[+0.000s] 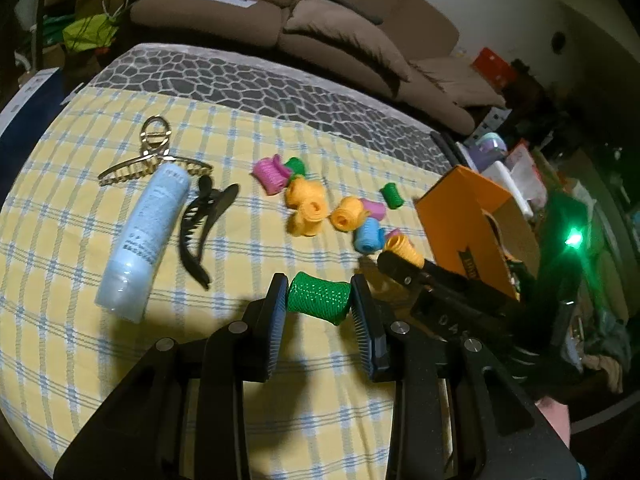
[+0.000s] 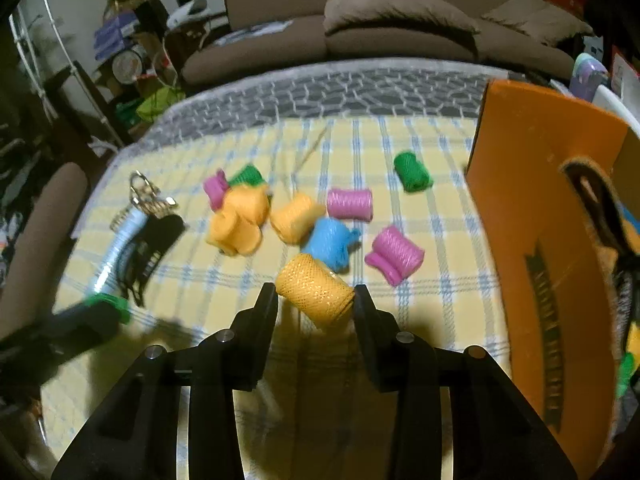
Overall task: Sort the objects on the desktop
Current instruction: 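Grasp the yellow curler with the right gripper while the left gripper holds the green curler, then carry both curlers into the orange box and open both grippers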
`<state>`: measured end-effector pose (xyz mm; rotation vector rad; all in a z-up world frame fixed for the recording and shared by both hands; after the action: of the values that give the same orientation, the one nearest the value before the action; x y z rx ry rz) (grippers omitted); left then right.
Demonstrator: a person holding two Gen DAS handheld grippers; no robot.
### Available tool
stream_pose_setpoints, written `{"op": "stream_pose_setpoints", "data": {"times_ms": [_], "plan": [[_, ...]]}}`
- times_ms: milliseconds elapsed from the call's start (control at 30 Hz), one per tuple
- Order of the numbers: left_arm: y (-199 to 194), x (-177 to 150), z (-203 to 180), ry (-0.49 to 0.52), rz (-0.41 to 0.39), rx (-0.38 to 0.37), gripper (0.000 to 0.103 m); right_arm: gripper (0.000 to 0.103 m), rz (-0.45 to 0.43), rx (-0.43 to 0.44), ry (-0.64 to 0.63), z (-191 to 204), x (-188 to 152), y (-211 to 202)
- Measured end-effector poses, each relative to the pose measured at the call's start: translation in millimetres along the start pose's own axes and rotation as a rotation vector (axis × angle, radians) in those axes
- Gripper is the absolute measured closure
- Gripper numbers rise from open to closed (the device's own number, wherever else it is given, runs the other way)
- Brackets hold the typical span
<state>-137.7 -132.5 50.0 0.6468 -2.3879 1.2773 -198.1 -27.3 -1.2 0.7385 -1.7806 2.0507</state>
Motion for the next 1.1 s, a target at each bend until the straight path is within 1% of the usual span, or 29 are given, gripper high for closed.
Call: {"op": "stream_pose_setpoints", "data": {"times_ms": [167,267,433,700,800,933,1100], "plan": [[2.1,-0.6,-26.3,0.028,-0.005,-0.038,0.074,0.064,-0.069,0.026,0.016,-10.0,11.5,-32.3],[5.5,-2.0,-43.2,0.044,-0.003,-0.063,0.074,0.064,-0.105,0.027,0.028,-23.7,18.3,-52.3],[15.6,-6.1,-74.5,0.079,0.009,-0.110,0.074,0.064,-0.155,0.003,0.082,-64.3,24.4,-82.3],[42.9,-7.3,-129.3,0.158,0.042,-0.154,0.074,0.064,-0.151,-0.058,0.188,-141.5,17.8,-97.5],[57.6,-2.7,-155.2,0.180,0.056,-0.182,0.074,0.064,-0.138,-0.063,0.203,-155.0,13.0,-99.1],[79.6,3.9,-186.4,0.238,0.070,-0.167,0.074,0.064,-0.131,-0.062,0.212,-169.7,9.1,-99.6],[106.7,9.8,-211.1,0.249,0.095,-0.164,0.075,0.064,-0.130,-0.035,0.252,-187.4,8.6,-97.6]]}}
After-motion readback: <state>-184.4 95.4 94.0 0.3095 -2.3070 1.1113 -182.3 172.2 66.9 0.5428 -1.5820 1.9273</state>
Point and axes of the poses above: each gripper's, at about its wrist camera, not at the fingertips, and y roughly the way its jaws point, z to its left, x to its top, the point moved 2 cm from there along y, roughly the way its jaws point, and after that the axes turned 7 degrees about -x, right-handed, at the moved point
